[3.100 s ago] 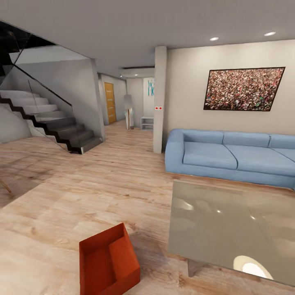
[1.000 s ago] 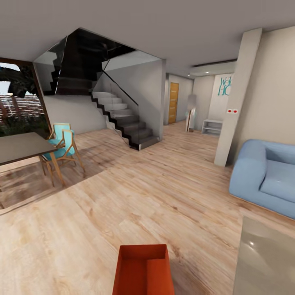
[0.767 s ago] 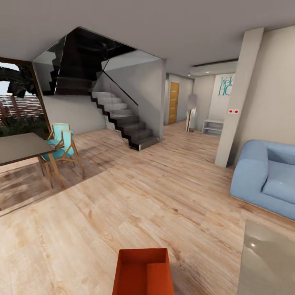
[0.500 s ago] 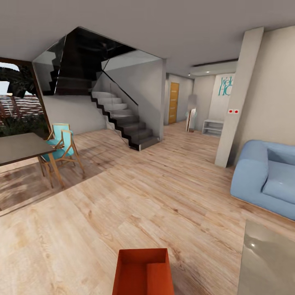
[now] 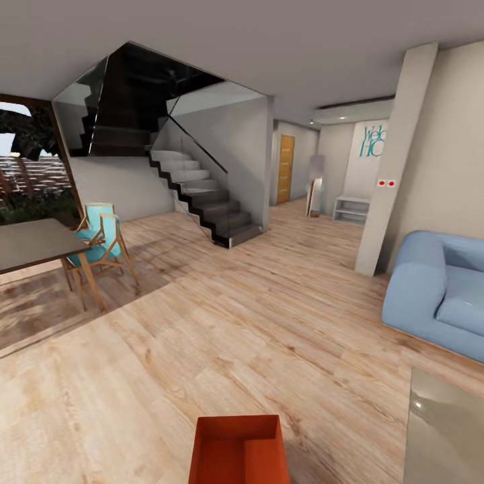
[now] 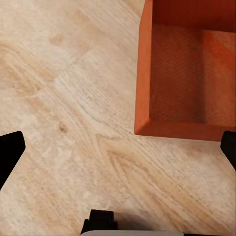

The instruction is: Move the two storage containers from the living room to the garage. In the garage, place one container on the floor and stack the other container on top of it (either order is fine).

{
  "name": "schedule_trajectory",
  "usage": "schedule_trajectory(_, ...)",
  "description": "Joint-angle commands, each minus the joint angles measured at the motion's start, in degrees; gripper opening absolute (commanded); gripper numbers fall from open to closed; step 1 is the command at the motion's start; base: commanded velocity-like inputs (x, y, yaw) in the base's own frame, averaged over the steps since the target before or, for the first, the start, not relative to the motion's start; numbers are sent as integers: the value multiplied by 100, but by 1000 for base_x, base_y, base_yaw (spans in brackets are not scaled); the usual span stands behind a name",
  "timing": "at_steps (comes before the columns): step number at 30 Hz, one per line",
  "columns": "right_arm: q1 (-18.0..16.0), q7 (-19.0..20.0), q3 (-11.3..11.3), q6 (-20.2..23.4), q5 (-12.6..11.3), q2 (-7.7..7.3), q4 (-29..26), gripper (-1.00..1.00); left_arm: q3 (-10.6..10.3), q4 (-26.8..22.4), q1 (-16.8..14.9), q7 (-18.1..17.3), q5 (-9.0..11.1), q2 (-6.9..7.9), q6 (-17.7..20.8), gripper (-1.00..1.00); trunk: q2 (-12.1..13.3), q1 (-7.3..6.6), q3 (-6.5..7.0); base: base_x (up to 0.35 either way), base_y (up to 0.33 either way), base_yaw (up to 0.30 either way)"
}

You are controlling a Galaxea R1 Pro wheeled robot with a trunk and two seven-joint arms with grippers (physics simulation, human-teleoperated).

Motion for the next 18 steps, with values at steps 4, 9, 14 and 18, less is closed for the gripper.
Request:
schedule_trajectory(4, -3, -5, 15, -18, 23, -3, 3, 100, 5, -8, 3, -35, 56, 1, -2, 100, -3, 0, -5, 3, 1, 0)
schedule_trajectory(9, -4, -2, 20, -19, 24, -3, 3, 100, 5, -8, 3, -35, 56, 1, -2, 100, -3, 0, -5, 0, 0, 0)
schedule_trajectory(14, -3, -2, 14, -20, 24, -5, 3, 100, 2, -8, 3, -35, 56, -6, -2, 100, -3, 0, -5, 0, 0, 0)
schedule_trajectory(18, -4, -2, 14, -13, 10, -5, 3, 100, 6, -15, 3, -35, 56, -1, -2, 100, -3, 0, -5, 166, 0, 0)
